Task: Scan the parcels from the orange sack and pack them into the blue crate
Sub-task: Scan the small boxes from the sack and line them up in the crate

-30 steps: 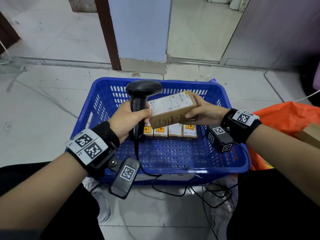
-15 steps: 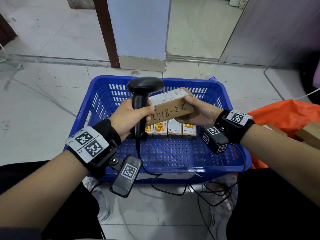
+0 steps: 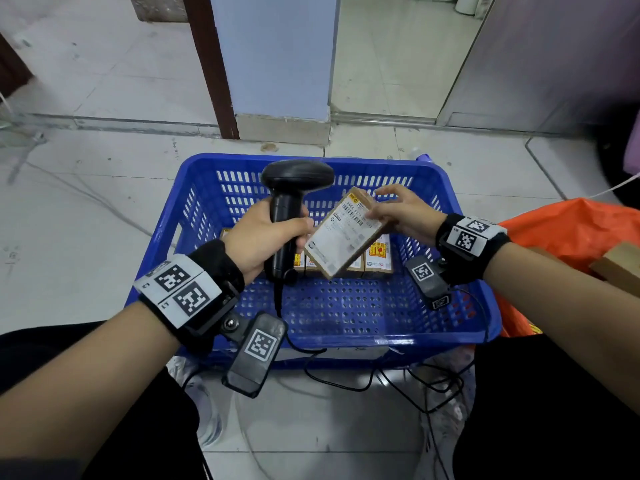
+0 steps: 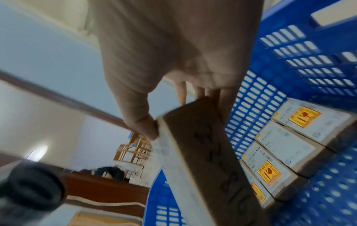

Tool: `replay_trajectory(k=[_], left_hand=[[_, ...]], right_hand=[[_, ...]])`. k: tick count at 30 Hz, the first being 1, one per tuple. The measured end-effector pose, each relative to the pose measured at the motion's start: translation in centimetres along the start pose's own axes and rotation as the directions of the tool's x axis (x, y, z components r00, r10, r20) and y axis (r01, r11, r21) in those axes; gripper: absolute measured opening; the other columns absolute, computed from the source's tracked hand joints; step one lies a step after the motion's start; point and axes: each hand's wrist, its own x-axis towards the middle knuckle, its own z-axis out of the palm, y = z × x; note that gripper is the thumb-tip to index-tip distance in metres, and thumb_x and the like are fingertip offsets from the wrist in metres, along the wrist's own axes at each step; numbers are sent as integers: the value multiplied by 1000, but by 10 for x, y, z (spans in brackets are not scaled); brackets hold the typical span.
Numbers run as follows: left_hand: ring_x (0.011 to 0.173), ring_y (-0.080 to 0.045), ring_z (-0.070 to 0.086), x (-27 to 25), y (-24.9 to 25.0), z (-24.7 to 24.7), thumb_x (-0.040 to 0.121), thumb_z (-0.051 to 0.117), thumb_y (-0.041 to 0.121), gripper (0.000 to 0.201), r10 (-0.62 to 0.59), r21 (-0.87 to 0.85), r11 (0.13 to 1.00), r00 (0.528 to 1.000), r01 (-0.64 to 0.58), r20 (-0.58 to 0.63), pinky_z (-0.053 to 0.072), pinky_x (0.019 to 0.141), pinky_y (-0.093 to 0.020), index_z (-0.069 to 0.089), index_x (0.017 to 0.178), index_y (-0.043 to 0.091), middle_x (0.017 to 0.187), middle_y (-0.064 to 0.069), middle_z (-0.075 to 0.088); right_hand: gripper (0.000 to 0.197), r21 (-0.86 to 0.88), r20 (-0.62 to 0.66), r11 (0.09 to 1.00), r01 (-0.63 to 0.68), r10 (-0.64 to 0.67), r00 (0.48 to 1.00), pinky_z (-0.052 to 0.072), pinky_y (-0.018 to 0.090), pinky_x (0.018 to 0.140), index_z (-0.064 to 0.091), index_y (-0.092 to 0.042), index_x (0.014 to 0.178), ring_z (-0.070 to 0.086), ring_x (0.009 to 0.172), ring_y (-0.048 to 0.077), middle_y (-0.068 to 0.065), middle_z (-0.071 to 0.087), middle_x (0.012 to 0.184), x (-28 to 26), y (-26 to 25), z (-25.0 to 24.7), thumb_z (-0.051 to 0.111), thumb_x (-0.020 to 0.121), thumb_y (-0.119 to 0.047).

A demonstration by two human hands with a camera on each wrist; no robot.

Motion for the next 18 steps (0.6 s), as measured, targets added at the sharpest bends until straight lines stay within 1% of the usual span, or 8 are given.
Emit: replay_trajectory(k=[1, 3, 5, 6, 8, 10, 13, 18], left_hand=[[54, -11, 51, 0, -1, 0, 89, 58, -3, 10, -5, 14, 1000, 1000, 5, 9, 49, 56, -23, 54, 92, 6, 68, -5, 52], [53, -11, 51, 1, -5, 1, 88, 60, -2, 11, -21, 47, 999, 1000, 20, 22, 48, 56, -23, 54, 91, 8, 65, -2, 53], [52, -9, 51, 2, -10, 3, 88, 60, -1, 11, -35, 69, 997, 999, 33, 24, 47, 53, -21, 54, 90, 8, 63, 0, 52], [51, -9, 51, 2, -12, 4, 89, 61, 0, 11, -41, 84, 996, 999, 39, 25, 46, 53, -20, 54, 90, 9, 62, 1, 53], [51, -8, 53, 2, -18, 7, 88, 62, 2, 11, -52, 118, 992, 998, 49, 29, 46, 53, -21, 55, 89, 10, 63, 0, 53], [51, -8, 54, 3, -24, 9, 88, 63, 2, 11, -68, 147, 987, 997, 62, 32, 47, 54, -21, 55, 89, 10, 65, -1, 54], [51, -8, 54, 4, -33, 14, 88, 62, 3, 10, -81, 207, 976, 995, 68, 54, 46, 55, -20, 54, 89, 9, 67, -1, 53], [50, -7, 54, 6, -39, 17, 89, 61, 2, 10, -91, 259, 964, 993, 69, 75, 45, 52, -17, 52, 89, 7, 68, -5, 52]], right_hand=[[52, 22, -50, 1000, 4, -3, 999, 55, 47, 93, 45, -14, 125, 66, 106, 33, 18, 63, 120, 4, 3, -2, 74, 82, -9], [41, 39, -97, 999, 34, -30, 995, 55, 46, 92, 53, -10, 115, 67, 106, 32, 18, 67, 115, 9, 6, -5, 76, 81, -14], [39, 20, -109, 998, 65, -62, 992, 56, 43, 91, 59, -6, 114, 68, 104, 29, 15, 69, 111, 14, 9, -5, 76, 81, -17], [37, 19, -116, 997, 75, -73, 991, 56, 42, 91, 61, -6, 113, 68, 104, 29, 15, 70, 110, 16, 11, -5, 76, 82, -19], [29, 18, -140, 996, 89, -85, 986, 56, 43, 92, 65, -9, 105, 68, 104, 29, 12, 71, 106, 21, 13, -5, 77, 81, -20], [25, 9, -192, 996, 85, -82, 978, 56, 44, 92, 65, -14, 98, 69, 102, 28, 11, 71, 106, 28, 17, -7, 80, 78, -20], [24, 32, -249, 997, 72, -62, 967, 56, 48, 91, 62, -12, 91, 69, 102, 29, 16, 70, 108, 37, 23, -11, 81, 77, -19], [23, 8, -217, 999, 53, -50, 975, 56, 46, 91, 63, -10, 94, 69, 100, 27, 15, 71, 107, 41, 26, -9, 78, 80, -18]])
